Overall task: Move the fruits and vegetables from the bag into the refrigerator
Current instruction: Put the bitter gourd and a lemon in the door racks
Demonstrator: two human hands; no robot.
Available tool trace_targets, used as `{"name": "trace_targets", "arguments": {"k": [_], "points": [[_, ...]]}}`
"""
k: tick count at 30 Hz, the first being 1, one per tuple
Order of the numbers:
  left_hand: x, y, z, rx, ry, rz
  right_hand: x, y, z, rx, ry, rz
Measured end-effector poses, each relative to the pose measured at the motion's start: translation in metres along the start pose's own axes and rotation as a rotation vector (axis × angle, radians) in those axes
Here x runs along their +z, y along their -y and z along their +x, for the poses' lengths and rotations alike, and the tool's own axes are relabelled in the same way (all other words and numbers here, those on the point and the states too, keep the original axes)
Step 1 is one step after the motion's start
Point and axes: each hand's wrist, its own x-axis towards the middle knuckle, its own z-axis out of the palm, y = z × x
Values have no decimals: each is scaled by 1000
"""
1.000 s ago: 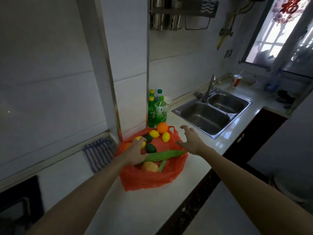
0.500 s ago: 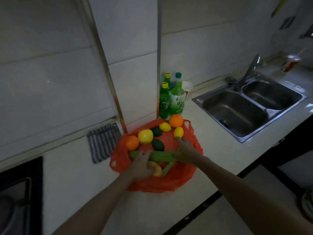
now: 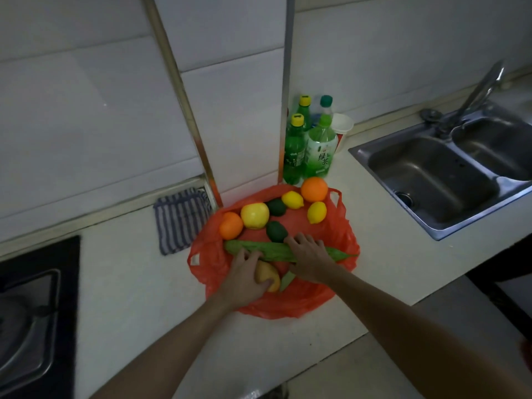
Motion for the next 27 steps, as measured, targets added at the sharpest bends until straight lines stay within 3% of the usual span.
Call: {"name": "trace_targets", "arguments": {"k": [27], "points": [[1,-31,-11,73,12,64,-29,-1,-20,19,-95,-24]]}}
